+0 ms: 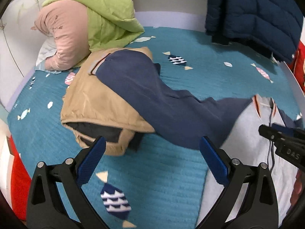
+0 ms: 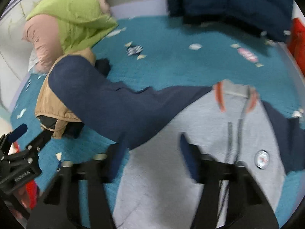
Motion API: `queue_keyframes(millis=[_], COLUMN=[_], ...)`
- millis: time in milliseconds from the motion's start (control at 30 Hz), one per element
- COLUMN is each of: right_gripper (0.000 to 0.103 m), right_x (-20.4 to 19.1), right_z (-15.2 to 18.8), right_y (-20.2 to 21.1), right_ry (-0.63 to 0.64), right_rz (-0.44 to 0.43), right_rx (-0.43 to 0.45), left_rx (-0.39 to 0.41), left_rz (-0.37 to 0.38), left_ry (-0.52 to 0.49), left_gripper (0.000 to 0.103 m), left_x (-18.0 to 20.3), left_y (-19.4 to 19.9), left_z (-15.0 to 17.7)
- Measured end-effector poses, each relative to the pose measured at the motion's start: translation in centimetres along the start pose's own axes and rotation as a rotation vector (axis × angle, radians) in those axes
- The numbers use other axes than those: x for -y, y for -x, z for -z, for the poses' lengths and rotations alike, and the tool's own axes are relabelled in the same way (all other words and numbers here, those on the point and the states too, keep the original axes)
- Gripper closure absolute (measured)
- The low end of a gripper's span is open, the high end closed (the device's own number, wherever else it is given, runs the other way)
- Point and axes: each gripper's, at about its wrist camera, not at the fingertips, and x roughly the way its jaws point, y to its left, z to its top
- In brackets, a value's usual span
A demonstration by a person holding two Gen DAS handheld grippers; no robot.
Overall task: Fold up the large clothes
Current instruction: 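Grasp the navy sleeve cuff with the left gripper while the right gripper pins the jacket body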
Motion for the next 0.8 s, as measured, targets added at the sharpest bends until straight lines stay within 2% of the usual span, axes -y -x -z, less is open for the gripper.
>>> queue_keyframes(millis=[133,233,433,500,567,667,800], right_gripper=[0.083,0.086,0.086,0.086,0.087,0.087,0.088], right_x=[1.5,3.3,4.7,5.2,5.9,6.3,7.1], right_z=[-1.8,-2.3,-2.5,-2.0,-1.5,-1.7,-2.1], right_y=[-4.0,-6.7,-10.9,-13.7,-15.0,-14.7,-14.9], right_ry=[-0.039,-0.115,-0.168,-0.197,-0.225,-0.240,-0.274], right_rz=[0.011,0.019,-0.020,-0.034,-0.033,-0.061,-0.106], right_rx=[-0.077,-0.149,-0.242,-0.318,-0.320,-0.315,-0.321], left_rx=[-0.011,-0.005,0.027,0.051,0.053,0.035,0.013], left_rz=[-0.007,-0.014,-0.057,-0.097,-0.110,-0.069,0.085], left_ry=[0.040,0.068,0.133,0.143,0.155,0.198,0.305], left_gripper=[0.005,0.005,0.005,0.005,0.005,0.005,0.005], left_x=[-2.3,-4.1,-7.6,-8.5,-9.4,-10.9,-12.8], left_y=[-1.9,-2.8,-3.9,-4.4,-5.1,-6.3,-8.5], left_z=[-1.8,-3.3,-6.2,-7.0,-8.0,-9.3,-11.1])
